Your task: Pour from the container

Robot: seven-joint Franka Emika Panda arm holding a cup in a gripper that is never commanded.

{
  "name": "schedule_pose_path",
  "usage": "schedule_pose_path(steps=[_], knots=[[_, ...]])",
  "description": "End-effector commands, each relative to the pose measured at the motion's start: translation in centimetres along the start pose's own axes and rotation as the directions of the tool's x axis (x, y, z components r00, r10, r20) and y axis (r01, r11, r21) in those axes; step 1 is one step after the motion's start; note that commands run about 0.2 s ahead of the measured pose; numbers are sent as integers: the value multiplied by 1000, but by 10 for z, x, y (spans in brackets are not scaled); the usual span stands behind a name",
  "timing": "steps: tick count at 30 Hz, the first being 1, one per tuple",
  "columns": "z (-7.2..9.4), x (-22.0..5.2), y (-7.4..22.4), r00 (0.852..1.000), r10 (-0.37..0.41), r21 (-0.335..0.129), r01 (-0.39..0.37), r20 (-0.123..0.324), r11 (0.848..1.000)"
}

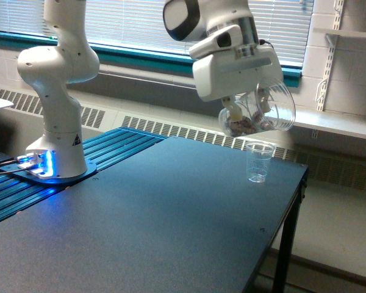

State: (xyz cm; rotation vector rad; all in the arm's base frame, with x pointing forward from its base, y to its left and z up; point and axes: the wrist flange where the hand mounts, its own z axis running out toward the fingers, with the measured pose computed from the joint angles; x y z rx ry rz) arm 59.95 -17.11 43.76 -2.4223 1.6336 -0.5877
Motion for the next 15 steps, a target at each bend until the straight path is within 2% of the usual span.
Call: schedule_pose_path(steps=[1,8,15], knots=[[-7,-95,-41,995,-73,36,71,63,997],[-9,-171,-49,984,-143,42,139,105,989],[-21,-225,-56,974,-176,66,168,145,984]])
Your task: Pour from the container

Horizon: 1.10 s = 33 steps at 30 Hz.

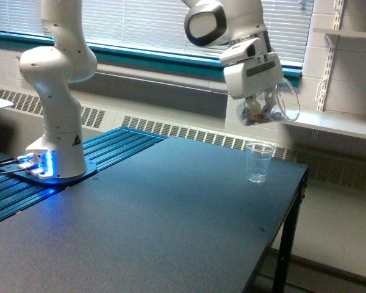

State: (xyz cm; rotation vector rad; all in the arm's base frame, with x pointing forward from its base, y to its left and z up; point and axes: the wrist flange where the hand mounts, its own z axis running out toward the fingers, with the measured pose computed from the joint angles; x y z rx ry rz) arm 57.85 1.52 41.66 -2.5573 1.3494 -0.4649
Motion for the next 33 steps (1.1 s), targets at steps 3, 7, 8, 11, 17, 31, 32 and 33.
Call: schedule_pose_path(steps=[3,7,8,11,17,31,32,33], knots=[[-12,-64,-23,999,4,39,-5,40,999],[-16,-90,-29,998,-5,49,2,64,999],[-17,-97,-30,997,-7,52,4,72,999],[-17,-115,-34,996,-27,52,23,79,998],[-9,-147,-35,992,-49,42,44,113,998],[30,-208,-27,976,-83,-2,86,200,996],[33,-211,-26,975,-85,-6,88,203,996],[35,-215,-26,975,-86,-10,90,205,996]])
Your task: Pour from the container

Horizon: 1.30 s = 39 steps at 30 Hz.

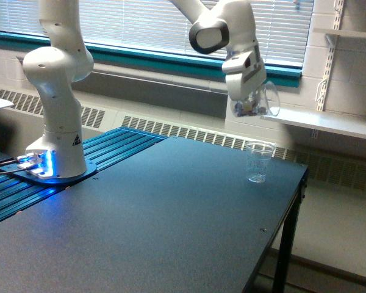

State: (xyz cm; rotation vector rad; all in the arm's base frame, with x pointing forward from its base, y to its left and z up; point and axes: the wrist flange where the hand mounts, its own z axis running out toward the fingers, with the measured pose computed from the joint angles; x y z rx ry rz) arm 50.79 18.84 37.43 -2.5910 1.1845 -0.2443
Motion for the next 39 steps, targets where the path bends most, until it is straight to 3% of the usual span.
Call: schedule_pose_path(steps=[1,25,29,34,39], knots=[[21,-27,-1,999,-2,-19,3,34,1000],[69,-101,-11,988,-4,-73,15,155,997],[72,-101,-14,982,33,-67,-20,188,998],[73,-92,-20,963,115,-73,-100,244,992],[81,-98,-23,960,110,-94,-89,259,992]])
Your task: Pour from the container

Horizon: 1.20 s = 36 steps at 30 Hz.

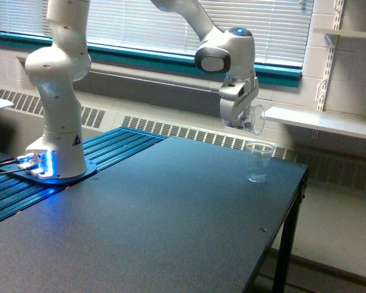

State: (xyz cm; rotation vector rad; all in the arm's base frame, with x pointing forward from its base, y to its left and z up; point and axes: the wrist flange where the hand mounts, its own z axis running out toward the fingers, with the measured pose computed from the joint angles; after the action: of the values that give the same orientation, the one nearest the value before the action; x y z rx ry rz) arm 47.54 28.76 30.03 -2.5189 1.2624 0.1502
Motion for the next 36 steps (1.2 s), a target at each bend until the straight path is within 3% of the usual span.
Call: schedule_pose_path(steps=[1,18,36], knots=[[4,-1,-9,1000,-18,-8,18,16,1000],[20,-2,-16,998,15,-15,-14,66,1000],[16,15,-18,983,114,2,-115,144,993]])
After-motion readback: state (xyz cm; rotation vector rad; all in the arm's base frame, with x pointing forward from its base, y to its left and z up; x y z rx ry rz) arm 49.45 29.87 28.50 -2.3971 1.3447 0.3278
